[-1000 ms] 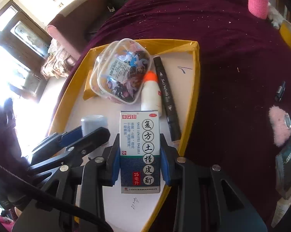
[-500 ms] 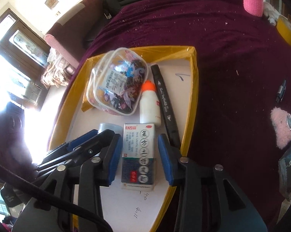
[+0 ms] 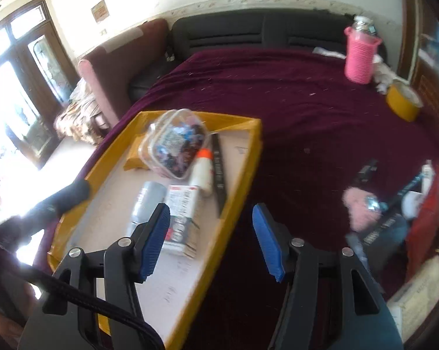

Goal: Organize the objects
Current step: 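Move both grippers back over the cluttered pile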

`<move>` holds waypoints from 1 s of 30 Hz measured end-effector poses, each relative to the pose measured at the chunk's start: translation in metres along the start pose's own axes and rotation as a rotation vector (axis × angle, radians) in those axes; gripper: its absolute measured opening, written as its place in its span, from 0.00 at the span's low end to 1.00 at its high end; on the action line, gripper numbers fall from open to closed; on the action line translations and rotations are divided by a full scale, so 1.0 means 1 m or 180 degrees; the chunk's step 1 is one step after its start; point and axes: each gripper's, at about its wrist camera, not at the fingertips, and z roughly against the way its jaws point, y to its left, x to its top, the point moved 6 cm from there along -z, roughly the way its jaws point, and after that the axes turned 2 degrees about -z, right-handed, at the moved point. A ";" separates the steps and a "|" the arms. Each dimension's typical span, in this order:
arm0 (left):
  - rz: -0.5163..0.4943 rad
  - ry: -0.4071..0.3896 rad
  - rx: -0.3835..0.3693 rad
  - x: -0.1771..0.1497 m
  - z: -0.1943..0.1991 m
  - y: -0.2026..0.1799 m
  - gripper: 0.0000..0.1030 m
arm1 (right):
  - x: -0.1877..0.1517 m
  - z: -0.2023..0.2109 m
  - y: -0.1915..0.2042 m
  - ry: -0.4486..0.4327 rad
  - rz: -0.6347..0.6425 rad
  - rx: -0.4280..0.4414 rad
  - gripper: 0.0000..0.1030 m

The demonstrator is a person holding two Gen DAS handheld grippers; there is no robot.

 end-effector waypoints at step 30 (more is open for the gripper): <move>-0.2608 0.0510 -0.0183 -0.095 -0.101 -0.269 0.59 | -0.044 0.115 -0.351 -0.1143 -0.1750 -0.0883 0.58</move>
